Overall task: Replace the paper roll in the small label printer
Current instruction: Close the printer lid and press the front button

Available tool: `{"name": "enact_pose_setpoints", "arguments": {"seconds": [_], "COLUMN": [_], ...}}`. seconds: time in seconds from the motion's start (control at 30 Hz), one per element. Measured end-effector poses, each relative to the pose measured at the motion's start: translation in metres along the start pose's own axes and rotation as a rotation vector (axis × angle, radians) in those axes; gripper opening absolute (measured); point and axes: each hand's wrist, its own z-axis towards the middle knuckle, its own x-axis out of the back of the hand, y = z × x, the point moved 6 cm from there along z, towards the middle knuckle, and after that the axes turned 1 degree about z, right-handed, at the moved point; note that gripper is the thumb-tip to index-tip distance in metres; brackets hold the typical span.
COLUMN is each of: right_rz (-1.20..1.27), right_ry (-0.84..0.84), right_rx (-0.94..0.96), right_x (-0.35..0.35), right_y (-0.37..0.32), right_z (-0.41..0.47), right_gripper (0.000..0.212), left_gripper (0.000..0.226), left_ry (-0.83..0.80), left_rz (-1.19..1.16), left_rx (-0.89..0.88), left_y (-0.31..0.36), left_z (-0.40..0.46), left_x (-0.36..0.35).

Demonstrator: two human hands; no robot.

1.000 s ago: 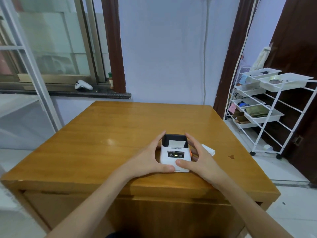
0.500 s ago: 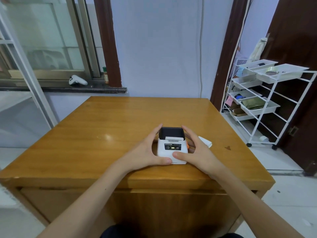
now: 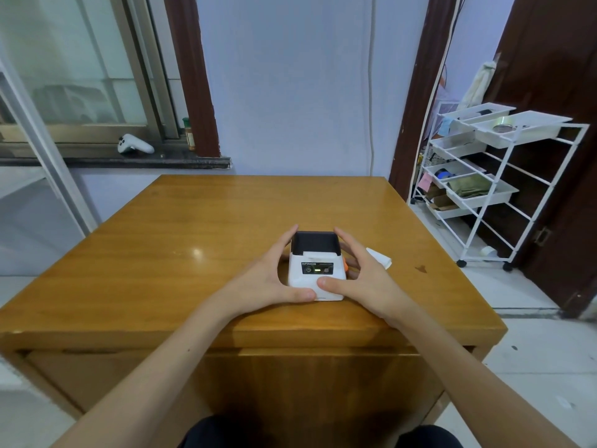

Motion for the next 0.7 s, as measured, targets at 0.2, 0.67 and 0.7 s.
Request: {"name": "enact_pose_setpoints", "arguments": {"seconds": [0.2,0.67,0.7], "right_rz": [0.011,-0.01,-0.007], "right_ry": [0.003,0.004,0.003], "right_rx": [0.007,0.003,0.003], "right_x": [-0.0003,0.0003,0.0], "right_y": [-0.0006,-0.0014,-0.0022], "right_z": [-0.0003,-0.001,-0.0011], "right_gripper": [0.095,0.095,0.095], "left_gripper": [0.124,0.123,0.123], "left_ry": [0.001,-0.002,-0.001], "left_rz": [0.006,0.011,0.009], "left_rx": [0.0,0.01,0.011], "left_y": [0.0008,0.0017,0.0014], "left_z": [-0.0006,-0.0013,-0.0014], "left_x": [0.0004,0.0,0.0001]}}
